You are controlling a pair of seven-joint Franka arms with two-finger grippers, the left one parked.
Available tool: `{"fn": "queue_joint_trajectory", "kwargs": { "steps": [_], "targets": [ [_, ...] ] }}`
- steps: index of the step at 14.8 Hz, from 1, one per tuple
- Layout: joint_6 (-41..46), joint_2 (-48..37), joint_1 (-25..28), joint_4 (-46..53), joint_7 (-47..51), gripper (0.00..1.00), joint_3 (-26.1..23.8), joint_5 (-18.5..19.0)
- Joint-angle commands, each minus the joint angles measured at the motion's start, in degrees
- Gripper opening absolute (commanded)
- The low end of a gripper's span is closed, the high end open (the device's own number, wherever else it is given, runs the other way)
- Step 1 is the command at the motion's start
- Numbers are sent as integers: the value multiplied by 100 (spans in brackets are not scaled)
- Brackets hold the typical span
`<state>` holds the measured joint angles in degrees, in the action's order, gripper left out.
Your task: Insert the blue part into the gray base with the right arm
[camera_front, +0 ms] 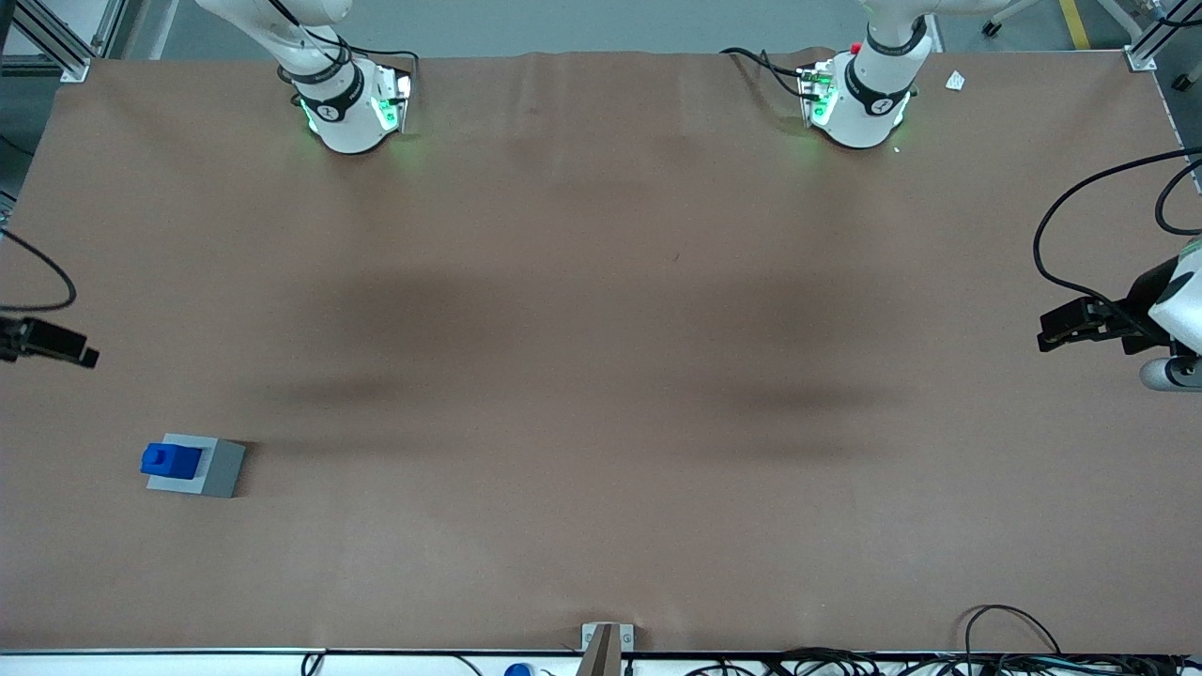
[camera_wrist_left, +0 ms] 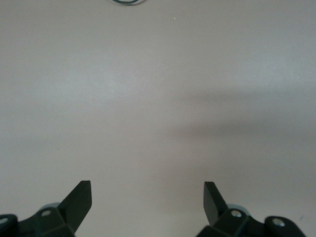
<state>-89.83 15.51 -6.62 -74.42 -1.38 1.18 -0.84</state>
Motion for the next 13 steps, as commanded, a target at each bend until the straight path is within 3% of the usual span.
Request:
{"fn": "queue_joint_trajectory", "kwargs": {
  "steps": [1,6,13],
  "targets": [
    [71,-889,143,-808,261,100,-12,40],
    [-26,-1841,608,-1820,707,100,-21,66],
    [53,-1771,732,-1426,876,100,23,-13]
  ]
}}
